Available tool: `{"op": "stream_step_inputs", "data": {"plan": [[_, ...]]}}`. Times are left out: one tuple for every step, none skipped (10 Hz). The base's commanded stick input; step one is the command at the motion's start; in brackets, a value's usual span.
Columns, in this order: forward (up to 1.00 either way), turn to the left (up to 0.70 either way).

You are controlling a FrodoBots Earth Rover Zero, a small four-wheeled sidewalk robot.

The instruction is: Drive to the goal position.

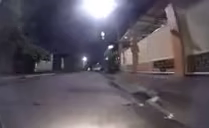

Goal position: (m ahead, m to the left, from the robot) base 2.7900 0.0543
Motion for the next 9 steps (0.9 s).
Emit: {"op": "stream_step_inputs", "data": {"plan": [[0.70,0.00],[0.70,0.00],[0.70,0.00],[0.70,0.00],[0.70,0.00],[0.70,0.00],[0.70,0.00],[0.70,0.00],[0.70,0.00]]}}
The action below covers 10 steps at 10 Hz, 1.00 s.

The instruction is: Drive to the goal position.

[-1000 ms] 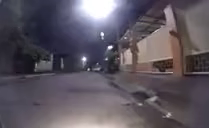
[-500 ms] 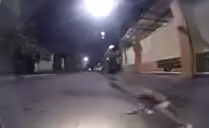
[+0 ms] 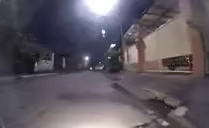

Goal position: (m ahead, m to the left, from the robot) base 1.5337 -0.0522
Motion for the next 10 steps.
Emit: {"op": "stream_step_inputs", "data": {"plan": [[0.70,0.00],[0.70,0.00],[0.70,0.00],[0.70,0.00],[0.70,0.00],[0.70,0.00],[0.70,0.00],[0.70,0.00],[0.70,0.00],[0.70,0.00]]}}
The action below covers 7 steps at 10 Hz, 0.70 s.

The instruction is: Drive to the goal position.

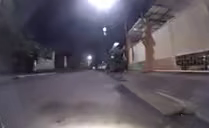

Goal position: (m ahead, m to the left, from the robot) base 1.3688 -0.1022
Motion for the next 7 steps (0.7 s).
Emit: {"op": "stream_step_inputs", "data": {"plan": [[0.70,0.00],[0.70,0.00],[0.70,0.00],[0.70,0.00],[0.70,0.00],[0.70,-0.03],[0.70,-0.05]]}}
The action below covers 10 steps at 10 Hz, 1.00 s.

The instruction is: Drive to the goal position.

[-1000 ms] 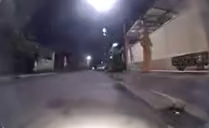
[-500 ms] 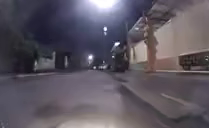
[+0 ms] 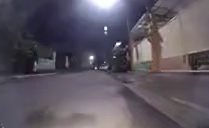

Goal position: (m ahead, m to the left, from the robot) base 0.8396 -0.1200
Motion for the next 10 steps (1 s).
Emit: {"op": "stream_step_inputs", "data": {"plan": [[0.70,-0.08],[0.70,-0.11],[0.70,-0.13],[0.70,-0.16],[0.70,-0.18],[0.70,-0.21],[0.70,-0.24],[0.70,-0.26],[0.70,-0.29],[0.70,-0.31]]}}
